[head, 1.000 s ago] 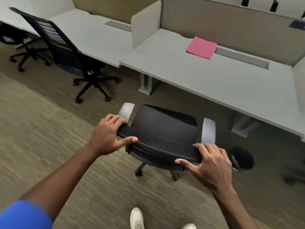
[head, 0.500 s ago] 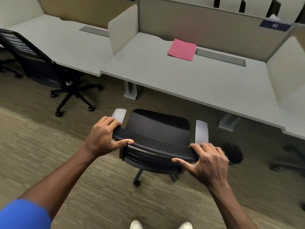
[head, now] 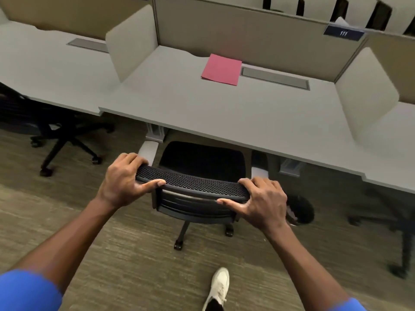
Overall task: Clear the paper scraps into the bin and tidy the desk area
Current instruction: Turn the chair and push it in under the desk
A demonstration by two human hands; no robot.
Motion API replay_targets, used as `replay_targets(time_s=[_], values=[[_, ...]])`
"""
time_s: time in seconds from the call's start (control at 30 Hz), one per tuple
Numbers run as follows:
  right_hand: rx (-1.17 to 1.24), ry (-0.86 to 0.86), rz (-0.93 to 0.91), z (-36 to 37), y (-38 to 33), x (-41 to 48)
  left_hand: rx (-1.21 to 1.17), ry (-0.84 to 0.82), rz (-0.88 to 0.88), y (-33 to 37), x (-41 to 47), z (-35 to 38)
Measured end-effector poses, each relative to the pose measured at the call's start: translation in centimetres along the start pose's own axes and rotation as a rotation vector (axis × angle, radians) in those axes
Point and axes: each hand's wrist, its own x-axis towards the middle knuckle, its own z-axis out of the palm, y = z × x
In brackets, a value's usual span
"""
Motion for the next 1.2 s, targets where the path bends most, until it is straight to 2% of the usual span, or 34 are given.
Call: replay_targets(time_s=[0.27, 0.4, 0.87, 1.2], values=[[0.014, 0.012, 0.012, 2.4, 2.4, 7.3, 0.046, -0.060, -0.010, -2.2, 8.6, 3.7], [0.026, -0.005, 0.021, 3.5, 3.5, 10.3, 0.022, -0.044, -0.097, -2.4, 12.4, 5.8], [-0.025, 0.075, 0.022, 5.8, 9.3, 17.7, -0.060, -0.034, -0.162, -1.2, 20.7, 10.6], [0.057, 0.247, 0.121, 6.7, 10.9, 19.4, -0.127, -0.049, -0.118, -1.3, 23.4, 12.6]])
